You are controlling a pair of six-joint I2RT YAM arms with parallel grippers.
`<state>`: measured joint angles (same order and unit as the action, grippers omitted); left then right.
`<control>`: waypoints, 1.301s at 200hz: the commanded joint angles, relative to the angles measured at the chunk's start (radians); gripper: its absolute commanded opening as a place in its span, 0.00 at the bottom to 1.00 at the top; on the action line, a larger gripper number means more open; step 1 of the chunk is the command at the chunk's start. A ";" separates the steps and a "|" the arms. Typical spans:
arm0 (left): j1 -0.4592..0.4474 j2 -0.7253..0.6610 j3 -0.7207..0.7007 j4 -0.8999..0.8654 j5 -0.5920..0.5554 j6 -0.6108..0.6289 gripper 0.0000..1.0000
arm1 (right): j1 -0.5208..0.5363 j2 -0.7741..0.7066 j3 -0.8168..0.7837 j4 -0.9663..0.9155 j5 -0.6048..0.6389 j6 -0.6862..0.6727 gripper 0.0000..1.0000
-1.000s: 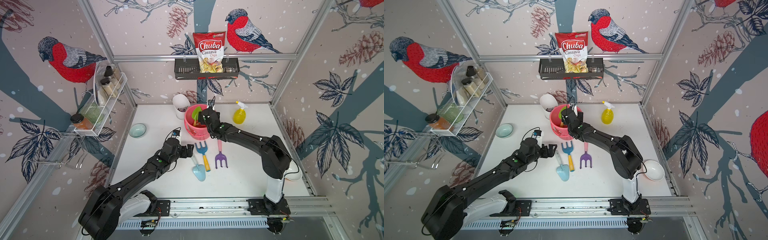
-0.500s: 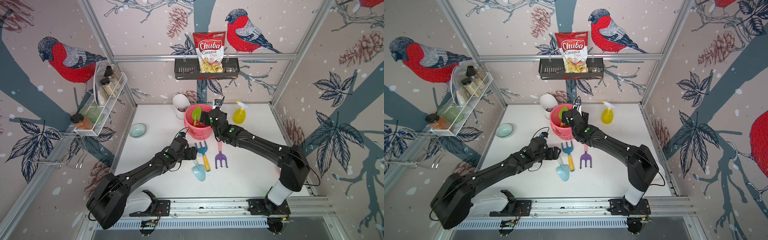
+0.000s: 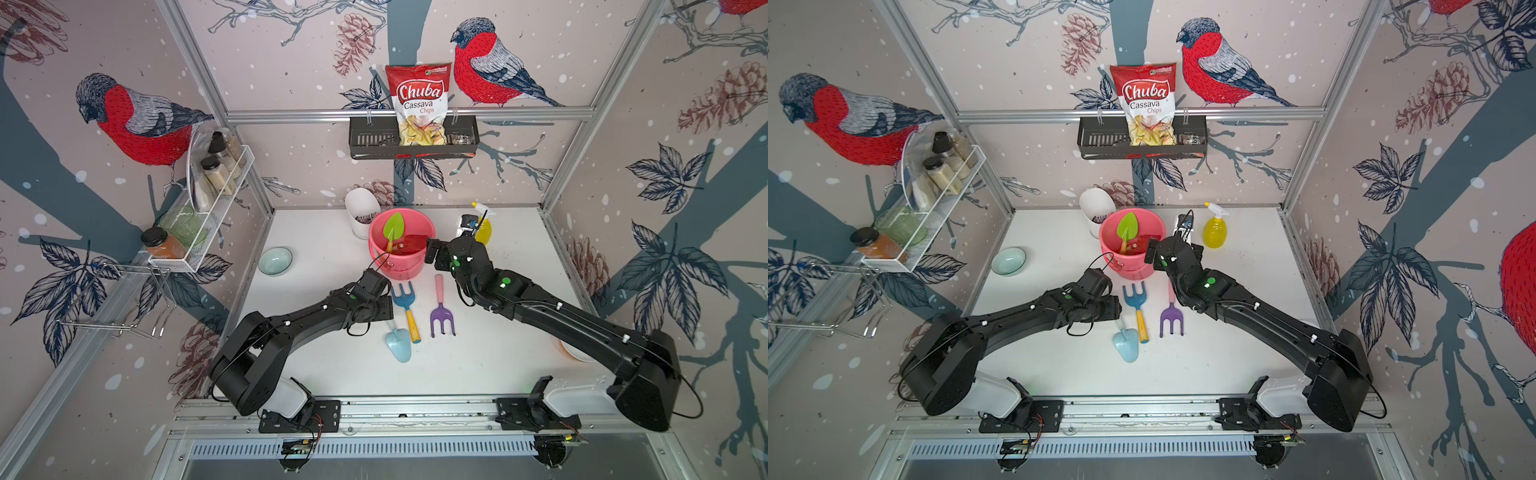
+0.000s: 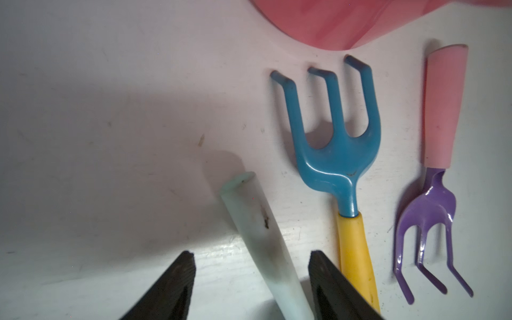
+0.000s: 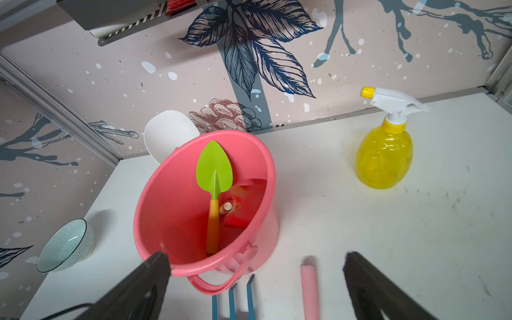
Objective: Organize the gardening tools
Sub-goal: Pick up the gardening tool from the center of the board.
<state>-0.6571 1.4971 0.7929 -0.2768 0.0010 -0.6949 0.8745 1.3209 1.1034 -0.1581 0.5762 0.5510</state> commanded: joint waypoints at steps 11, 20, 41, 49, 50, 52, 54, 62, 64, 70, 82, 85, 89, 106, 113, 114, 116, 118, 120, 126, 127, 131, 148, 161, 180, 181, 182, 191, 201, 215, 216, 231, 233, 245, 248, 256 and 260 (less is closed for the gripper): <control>-0.001 0.043 0.028 -0.018 0.017 -0.031 0.69 | -0.002 -0.064 -0.051 -0.022 0.031 0.026 1.00; -0.001 0.054 0.034 -0.019 0.014 -0.032 0.69 | -0.003 -0.077 -0.066 -0.024 0.031 0.031 1.00; -0.001 0.081 0.050 -0.029 0.010 -0.031 0.68 | -0.009 -0.112 -0.093 -0.032 0.031 0.045 1.00; -0.001 0.092 0.055 -0.032 0.010 -0.031 0.67 | -0.010 -0.120 -0.102 -0.034 0.032 0.049 1.00; -0.001 0.094 0.055 -0.033 0.010 -0.031 0.67 | -0.010 -0.120 -0.103 -0.034 0.031 0.050 1.00; -0.001 0.097 0.055 -0.033 0.011 -0.032 0.67 | -0.011 -0.122 -0.105 -0.033 0.031 0.050 1.00; -0.001 0.099 0.056 -0.033 0.011 -0.032 0.66 | -0.010 -0.124 -0.108 -0.033 0.031 0.050 1.00; -0.001 0.108 0.058 -0.035 0.009 -0.034 0.64 | -0.015 -0.132 -0.116 -0.032 0.031 0.055 1.00; -0.001 0.111 0.058 -0.035 0.009 -0.035 0.64 | -0.015 -0.134 -0.119 -0.032 0.031 0.056 1.00; -0.001 0.116 0.058 -0.034 0.009 -0.036 0.63 | -0.018 -0.141 -0.125 -0.030 0.029 0.058 1.00; -0.001 0.128 0.058 -0.037 0.010 -0.038 0.59 | -0.023 -0.148 -0.132 -0.031 0.027 0.062 1.00; -0.002 0.130 0.058 -0.036 0.011 -0.038 0.58 | -0.025 -0.150 -0.134 -0.032 0.027 0.063 1.00; -0.001 0.133 0.058 -0.033 0.012 -0.038 0.57 | -0.027 -0.153 -0.135 -0.032 0.025 0.064 1.00; -0.001 0.147 0.058 -0.030 0.016 -0.039 0.50 | -0.035 -0.160 -0.142 -0.035 0.019 0.067 1.00; -0.001 0.152 0.060 -0.027 0.017 -0.039 0.45 | -0.036 -0.163 -0.144 -0.035 0.018 0.068 1.00; -0.001 0.154 0.060 -0.028 0.017 -0.039 0.44 | -0.036 -0.163 -0.144 -0.035 0.018 0.069 1.00; -0.001 0.155 0.060 -0.029 0.018 -0.040 0.42 | -0.036 -0.164 -0.146 -0.035 0.017 0.068 1.00; -0.001 0.156 0.060 -0.029 0.018 -0.040 0.41 | -0.036 -0.164 -0.146 -0.035 0.017 0.068 1.00; -0.001 0.158 0.060 -0.029 0.019 -0.039 0.39 | -0.037 -0.167 -0.148 -0.035 0.017 0.070 1.00; -0.001 0.162 0.061 -0.029 0.019 -0.040 0.33 | -0.038 -0.169 -0.151 -0.035 0.017 0.069 1.00; -0.001 0.162 0.061 -0.029 0.019 -0.040 0.32 | -0.038 -0.169 -0.151 -0.035 0.017 0.069 1.00; -0.001 0.165 0.062 -0.030 0.019 -0.041 0.28 | -0.040 -0.171 -0.153 -0.035 0.016 0.071 1.00; -0.001 0.155 0.054 -0.031 0.013 -0.048 0.08 | -0.040 -0.176 -0.157 -0.039 0.013 0.076 1.00; -0.001 0.132 0.046 -0.033 0.000 -0.058 0.00 | -0.040 -0.179 -0.166 -0.040 0.009 0.081 1.00; -0.001 0.078 0.019 -0.027 -0.011 -0.082 0.00 | -0.039 -0.190 -0.180 -0.040 -0.002 0.084 1.00; -0.001 0.073 0.017 -0.027 -0.011 -0.086 0.00 | -0.040 -0.191 -0.180 -0.041 -0.003 0.084 1.00; -0.001 0.069 0.015 -0.026 -0.012 -0.088 0.00 | -0.039 -0.191 -0.181 -0.040 -0.004 0.084 1.00; -0.001 0.026 -0.009 -0.007 -0.011 -0.110 0.00 | -0.040 -0.198 -0.191 -0.039 -0.018 0.084 1.00; -0.001 -0.045 -0.038 0.014 -0.011 -0.146 0.00 | -0.040 -0.210 -0.206 -0.035 -0.038 0.081 1.00; -0.001 -0.143 -0.068 0.040 -0.023 -0.200 0.00 | -0.039 -0.227 -0.229 -0.023 -0.076 0.072 1.00; -0.001 -0.153 -0.070 0.042 -0.025 -0.204 0.00 | -0.039 -0.230 -0.232 -0.021 -0.079 0.071 1.00; -0.001 -0.264 -0.090 0.085 -0.047 -0.263 0.00 | -0.038 -0.261 -0.265 0.012 -0.147 0.047 1.00; -0.001 -0.277 -0.092 0.093 -0.050 -0.271 0.00 | -0.038 -0.267 -0.271 0.017 -0.156 0.043 1.00; -0.001 -0.349 -0.096 0.141 -0.074 -0.311 0.00 | -0.038 -0.300 -0.307 0.056 -0.219 0.017 1.00; 0.000 -0.361 -0.096 0.150 -0.080 -0.321 0.00 | -0.038 -0.309 -0.316 0.067 -0.233 0.011 1.00; 0.001 -0.391 -0.090 0.185 -0.098 -0.343 0.00 | -0.038 -0.334 -0.339 0.090 -0.270 -0.001 1.00; 0.001 -0.402 -0.088 0.201 -0.105 -0.354 0.00 | -0.038 -0.346 -0.350 0.102 -0.288 -0.009 1.00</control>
<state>-0.6575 1.1637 0.7017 -0.2173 -0.0391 -0.9421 0.8360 1.0279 0.8013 -0.1616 0.4309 0.5999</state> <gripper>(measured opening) 0.251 0.999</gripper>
